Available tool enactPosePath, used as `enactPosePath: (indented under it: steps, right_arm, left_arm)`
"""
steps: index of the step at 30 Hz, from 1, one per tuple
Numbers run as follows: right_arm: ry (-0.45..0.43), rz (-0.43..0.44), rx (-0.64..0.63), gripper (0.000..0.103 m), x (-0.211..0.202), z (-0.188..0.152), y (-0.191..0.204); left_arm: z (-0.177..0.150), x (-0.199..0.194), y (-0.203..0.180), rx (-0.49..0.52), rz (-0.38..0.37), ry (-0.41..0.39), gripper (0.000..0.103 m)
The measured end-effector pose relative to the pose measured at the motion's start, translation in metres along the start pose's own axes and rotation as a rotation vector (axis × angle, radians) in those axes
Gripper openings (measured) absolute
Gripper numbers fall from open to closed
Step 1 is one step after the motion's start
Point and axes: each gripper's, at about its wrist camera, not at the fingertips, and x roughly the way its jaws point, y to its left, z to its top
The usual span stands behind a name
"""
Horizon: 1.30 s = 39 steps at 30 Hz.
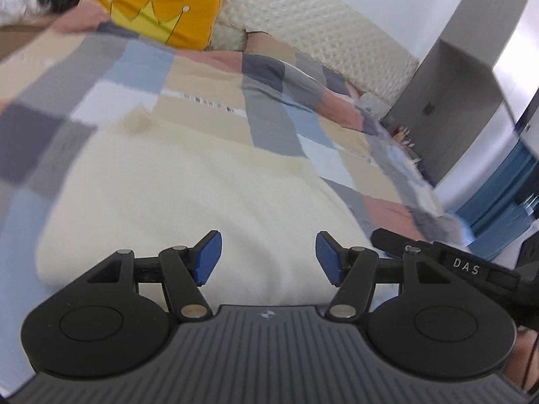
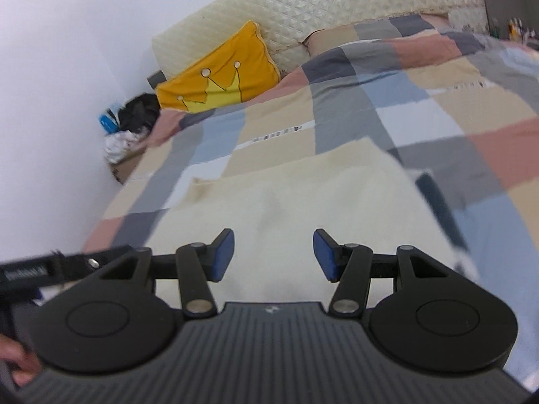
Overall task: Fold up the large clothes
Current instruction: 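Lay the folded sweater down and open both grippers, then grasp the folded sweater end with the left gripper while the right gripper grasps it too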
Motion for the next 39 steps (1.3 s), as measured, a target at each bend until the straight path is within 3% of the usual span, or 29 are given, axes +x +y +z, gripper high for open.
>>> enactPosePath:
  steps: [8,15,17,18,23,27,33,37,39]
  right_arm:
    - [0.025,0.048,0.176,0.057,-0.008,-0.047,-0.035]
    - [0.061,0.100,0.393,0.057,0.003,-0.064,-0.066]
    - [0.069,0.115,0.468,0.058,0.009,-0.069,-0.073]
    - [0.074,0.120,0.505,0.059,0.012,-0.073,-0.076]
    - [0.081,0.153,0.693,0.085,0.028,-0.084,-0.094]
    - [0.080,0.170,0.820,0.085,0.039,-0.092,-0.105]
    - [0.038,0.150,0.901,0.084,0.051,-0.097,-0.117]
    - [0.023,0.110,0.934,0.080,0.058,-0.097,-0.126]
    - [0.014,0.094,0.938,0.077,0.060,-0.096,-0.129]
  left_arm:
    - [-0.054,0.010,0.034,-0.190,0.004,0.005,0.067]
    - [-0.068,0.035,0.069,-0.355,0.005,0.017,0.068]
    - [-0.073,0.041,0.083,-0.427,-0.007,0.022,0.074]
    - [-0.077,0.044,0.092,-0.480,-0.023,0.017,0.079]
    - [-0.088,0.056,0.122,-0.648,-0.056,0.026,0.080]
    - [-0.094,0.058,0.142,-0.746,-0.034,-0.006,0.080]
    - [-0.102,0.059,0.172,-0.905,-0.046,-0.091,0.078]
    - [-0.098,0.057,0.184,-0.932,-0.032,-0.164,0.077]
    - [-0.096,0.056,0.191,-0.928,-0.016,-0.177,0.071]
